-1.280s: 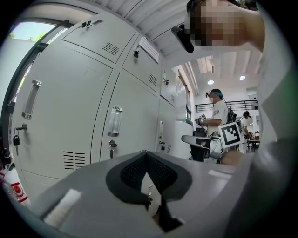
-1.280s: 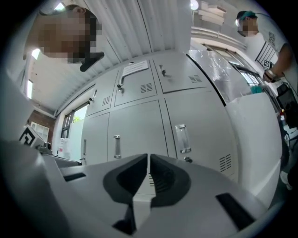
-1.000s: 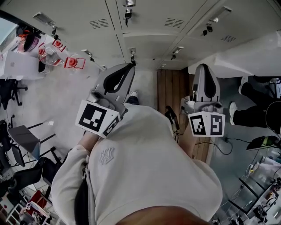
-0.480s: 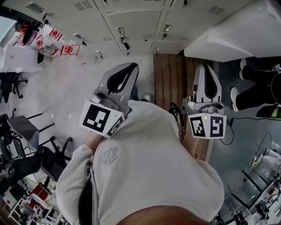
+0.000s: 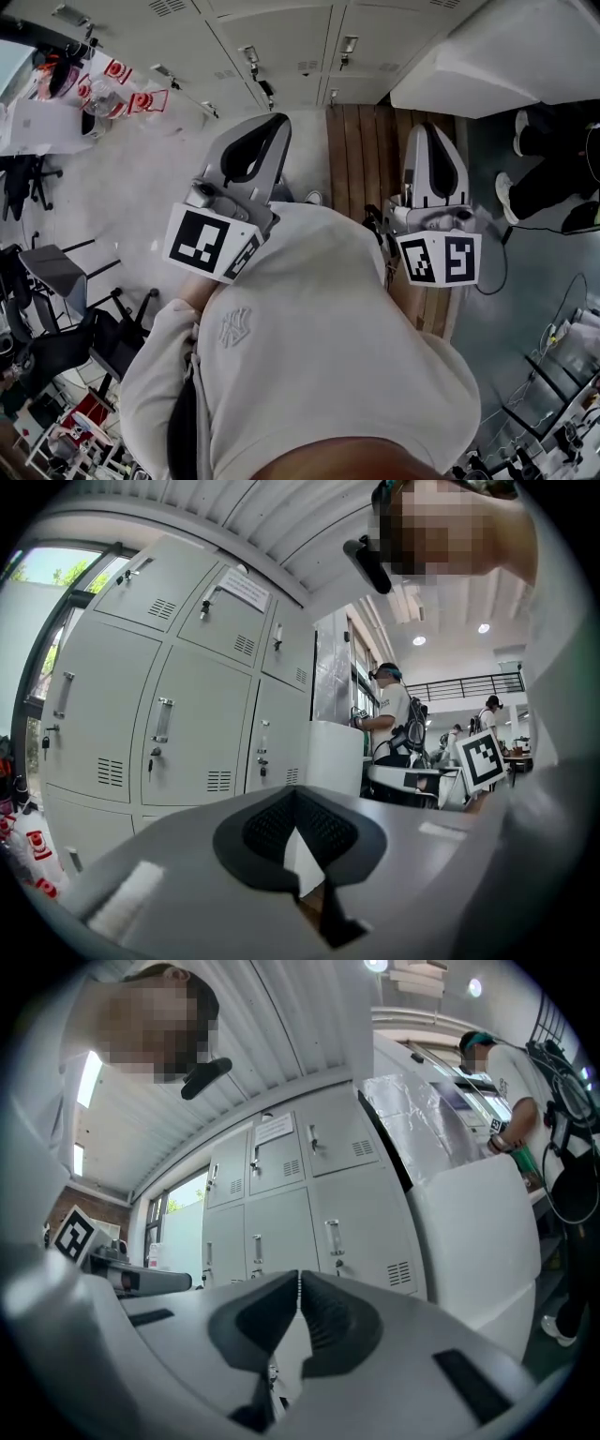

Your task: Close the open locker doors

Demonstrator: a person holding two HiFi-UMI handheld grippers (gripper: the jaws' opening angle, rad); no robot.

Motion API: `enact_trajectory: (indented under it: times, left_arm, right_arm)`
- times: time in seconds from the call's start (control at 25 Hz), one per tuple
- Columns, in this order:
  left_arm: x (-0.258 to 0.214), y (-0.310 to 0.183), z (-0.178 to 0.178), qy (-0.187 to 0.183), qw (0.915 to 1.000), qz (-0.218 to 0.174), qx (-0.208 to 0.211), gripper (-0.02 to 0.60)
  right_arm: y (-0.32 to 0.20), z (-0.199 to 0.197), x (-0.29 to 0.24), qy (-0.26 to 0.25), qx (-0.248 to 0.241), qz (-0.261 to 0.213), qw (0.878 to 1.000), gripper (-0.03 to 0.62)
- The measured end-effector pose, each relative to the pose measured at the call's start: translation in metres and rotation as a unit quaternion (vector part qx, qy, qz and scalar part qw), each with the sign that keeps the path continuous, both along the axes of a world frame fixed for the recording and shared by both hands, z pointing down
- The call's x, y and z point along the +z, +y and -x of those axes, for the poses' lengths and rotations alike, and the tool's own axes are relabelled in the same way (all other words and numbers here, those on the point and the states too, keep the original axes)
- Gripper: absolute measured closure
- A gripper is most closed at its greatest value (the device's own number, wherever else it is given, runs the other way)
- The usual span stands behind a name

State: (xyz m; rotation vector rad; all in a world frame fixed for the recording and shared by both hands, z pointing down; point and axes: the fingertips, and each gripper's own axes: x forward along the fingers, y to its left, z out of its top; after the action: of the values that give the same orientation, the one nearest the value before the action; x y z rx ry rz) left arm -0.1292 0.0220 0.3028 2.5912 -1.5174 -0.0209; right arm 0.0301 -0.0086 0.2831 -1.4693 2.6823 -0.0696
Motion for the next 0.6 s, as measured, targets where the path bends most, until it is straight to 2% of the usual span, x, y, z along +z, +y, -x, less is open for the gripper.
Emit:
enact_trajectory:
  times: [0.2,0.6]
  left_arm:
    - [-0.003,-0.003,-0.007,0.0,0.9999,-0.002,0.013,0.583]
    - [0.001,-0.004,0.002,0.008,0.9999,0.003,0.011,0.583]
  right_arm:
    - [0.0,0.003,-0.001,0.015,-0.006,0.001,1.0,0.579]
    - [0.002,0.018,0.003,0.022,-0.018,0.011,1.0,0.579]
